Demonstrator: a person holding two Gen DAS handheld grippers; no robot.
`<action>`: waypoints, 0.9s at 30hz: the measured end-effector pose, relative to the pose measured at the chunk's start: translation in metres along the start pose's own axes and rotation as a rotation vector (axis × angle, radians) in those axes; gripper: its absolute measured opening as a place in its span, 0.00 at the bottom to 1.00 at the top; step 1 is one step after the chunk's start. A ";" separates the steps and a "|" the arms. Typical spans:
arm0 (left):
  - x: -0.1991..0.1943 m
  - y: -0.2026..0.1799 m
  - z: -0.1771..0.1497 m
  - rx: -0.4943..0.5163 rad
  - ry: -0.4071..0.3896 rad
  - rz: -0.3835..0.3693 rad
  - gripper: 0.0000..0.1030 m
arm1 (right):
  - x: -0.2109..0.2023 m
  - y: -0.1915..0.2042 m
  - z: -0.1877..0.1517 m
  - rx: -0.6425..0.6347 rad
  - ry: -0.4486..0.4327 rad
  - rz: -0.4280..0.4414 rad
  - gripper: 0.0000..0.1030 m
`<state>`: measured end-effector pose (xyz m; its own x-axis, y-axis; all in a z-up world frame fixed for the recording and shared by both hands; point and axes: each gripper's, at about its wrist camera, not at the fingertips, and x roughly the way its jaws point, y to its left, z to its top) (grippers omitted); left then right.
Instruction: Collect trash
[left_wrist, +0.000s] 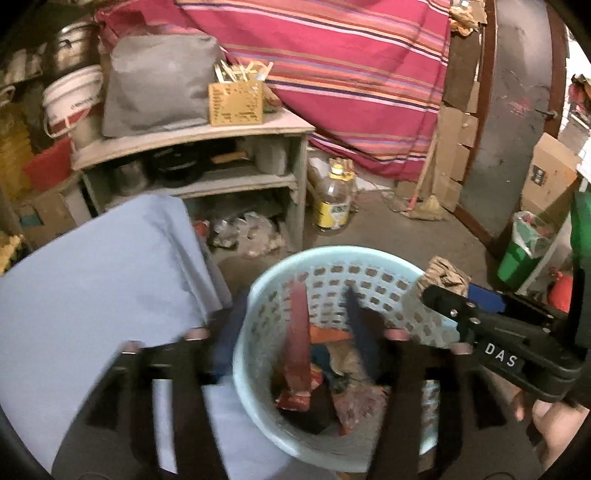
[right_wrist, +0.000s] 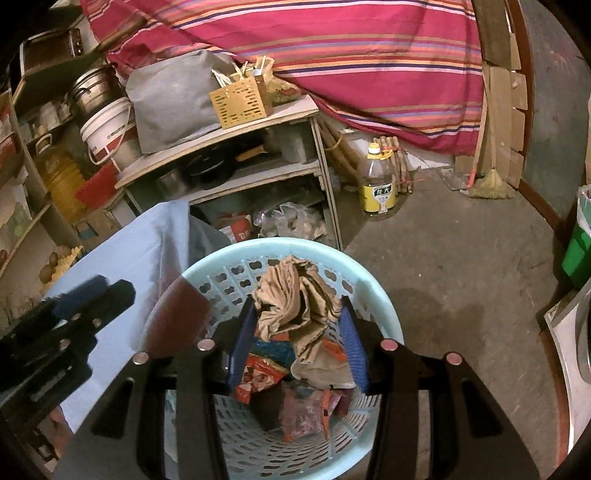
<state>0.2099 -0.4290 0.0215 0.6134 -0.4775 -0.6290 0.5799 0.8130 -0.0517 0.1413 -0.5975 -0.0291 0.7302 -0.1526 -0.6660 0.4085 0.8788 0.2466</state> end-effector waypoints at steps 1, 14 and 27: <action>-0.001 0.001 0.001 -0.003 -0.003 -0.001 0.66 | 0.000 0.000 0.000 -0.001 0.001 0.000 0.44; -0.049 0.061 -0.016 -0.065 -0.105 0.170 0.95 | 0.015 0.039 -0.005 -0.100 0.013 -0.010 0.46; -0.125 0.114 -0.056 -0.093 -0.141 0.276 0.95 | -0.009 0.077 -0.018 -0.195 -0.050 -0.057 0.79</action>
<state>0.1695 -0.2586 0.0510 0.8131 -0.2706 -0.5154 0.3335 0.9422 0.0313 0.1563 -0.5203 -0.0164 0.7372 -0.2228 -0.6378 0.3398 0.9383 0.0649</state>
